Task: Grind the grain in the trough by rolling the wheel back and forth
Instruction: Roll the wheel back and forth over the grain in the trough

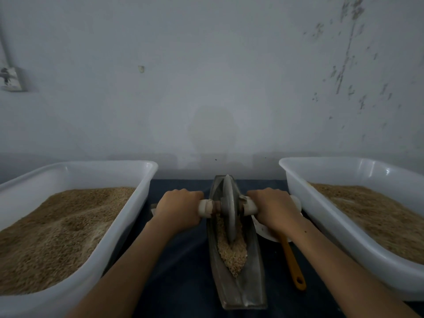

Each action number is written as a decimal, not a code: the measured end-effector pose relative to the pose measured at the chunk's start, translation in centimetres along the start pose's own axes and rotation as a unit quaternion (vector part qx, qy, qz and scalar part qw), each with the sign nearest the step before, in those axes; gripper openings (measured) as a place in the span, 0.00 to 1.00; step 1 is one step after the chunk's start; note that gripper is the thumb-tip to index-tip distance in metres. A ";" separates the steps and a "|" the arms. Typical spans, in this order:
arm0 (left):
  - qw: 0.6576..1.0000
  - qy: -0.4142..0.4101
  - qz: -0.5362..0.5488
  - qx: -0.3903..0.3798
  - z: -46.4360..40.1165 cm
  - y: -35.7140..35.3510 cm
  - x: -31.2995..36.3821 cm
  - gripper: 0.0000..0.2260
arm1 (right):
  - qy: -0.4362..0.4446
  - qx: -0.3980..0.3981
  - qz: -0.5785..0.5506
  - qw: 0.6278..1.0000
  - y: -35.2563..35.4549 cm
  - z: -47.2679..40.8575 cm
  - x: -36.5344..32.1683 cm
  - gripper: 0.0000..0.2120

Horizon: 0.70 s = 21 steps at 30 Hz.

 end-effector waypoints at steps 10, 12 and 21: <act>0.979 -0.041 0.055 -0.190 -0.1 0.5 0.1 0.11 | 0.003 -0.226 -0.018 0.974 0.6 0.1 0.2 0.11; 0.980 -0.038 0.053 -0.186 0.0 0.4 0.1 0.10 | 0.002 -0.220 -0.016 0.975 0.6 0.1 0.2 0.12; 1.000 0.001 -0.001 -0.002 -0.1 -0.1 -0.2 0.07 | -0.012 0.005 0.005 1.000 0.2 0.1 -0.3 0.07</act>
Point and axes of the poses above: each hand's wrist, its own z-axis away from the middle knuckle, its own y-axis out of the back of the hand, x = y × z, the point moved 3 cm from there along -z, towards the middle knuckle, and after that the axes turned 15 degrees about -x, right-handed, at the moved point
